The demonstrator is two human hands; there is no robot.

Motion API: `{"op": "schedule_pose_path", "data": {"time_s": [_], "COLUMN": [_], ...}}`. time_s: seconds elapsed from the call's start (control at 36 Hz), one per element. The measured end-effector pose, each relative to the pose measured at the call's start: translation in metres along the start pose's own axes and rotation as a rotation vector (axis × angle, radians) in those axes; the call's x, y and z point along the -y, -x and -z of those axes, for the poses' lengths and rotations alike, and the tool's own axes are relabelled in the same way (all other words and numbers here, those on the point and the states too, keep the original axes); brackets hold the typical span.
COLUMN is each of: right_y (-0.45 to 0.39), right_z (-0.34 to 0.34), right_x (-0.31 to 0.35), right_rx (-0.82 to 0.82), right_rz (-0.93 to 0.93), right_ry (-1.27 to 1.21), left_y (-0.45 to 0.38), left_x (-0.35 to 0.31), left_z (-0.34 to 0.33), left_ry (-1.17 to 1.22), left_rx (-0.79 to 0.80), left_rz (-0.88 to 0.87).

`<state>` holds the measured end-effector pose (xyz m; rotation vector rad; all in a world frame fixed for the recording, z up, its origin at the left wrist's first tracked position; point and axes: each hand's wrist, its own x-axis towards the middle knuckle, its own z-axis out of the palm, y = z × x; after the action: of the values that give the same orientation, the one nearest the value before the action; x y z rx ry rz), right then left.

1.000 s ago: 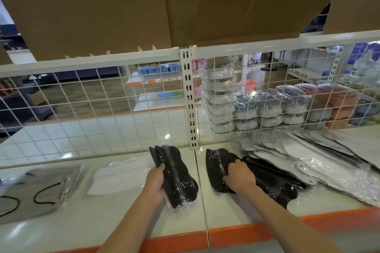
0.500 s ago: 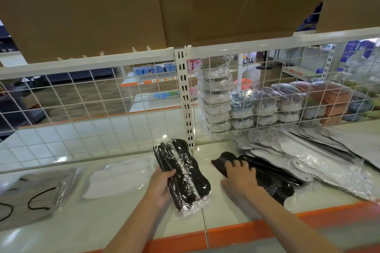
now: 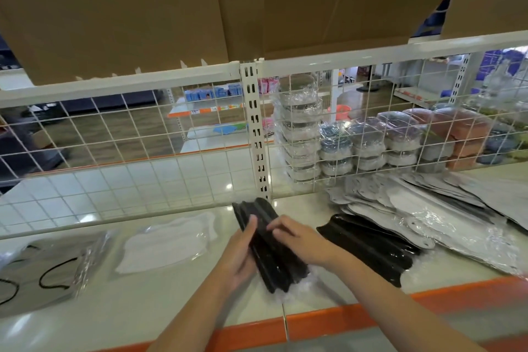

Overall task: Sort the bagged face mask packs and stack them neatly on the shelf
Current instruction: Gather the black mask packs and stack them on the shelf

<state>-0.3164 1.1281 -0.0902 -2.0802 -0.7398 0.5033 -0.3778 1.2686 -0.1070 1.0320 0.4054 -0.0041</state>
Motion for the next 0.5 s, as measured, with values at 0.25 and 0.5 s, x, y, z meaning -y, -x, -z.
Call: {"op": "schedule_pose_path", "data": {"time_s": [0.25, 0.5], "right_y": [-0.02, -0.014], "right_z": [0.004, -0.009], "right_x": [-0.004, -0.01], "right_rx": [-0.271, 0.031], "right_rz": [0.021, -0.012], "right_ry": [-0.131, -0.217], "left_y": [0.0, 0.008], "left_x": [-0.026, -0.027], "left_z": [-0.009, -0.001], "left_ry": [-0.32, -0.58], "left_rx": [-0.207, -0.223], "left_rz": [-0.348, -0.508]}}
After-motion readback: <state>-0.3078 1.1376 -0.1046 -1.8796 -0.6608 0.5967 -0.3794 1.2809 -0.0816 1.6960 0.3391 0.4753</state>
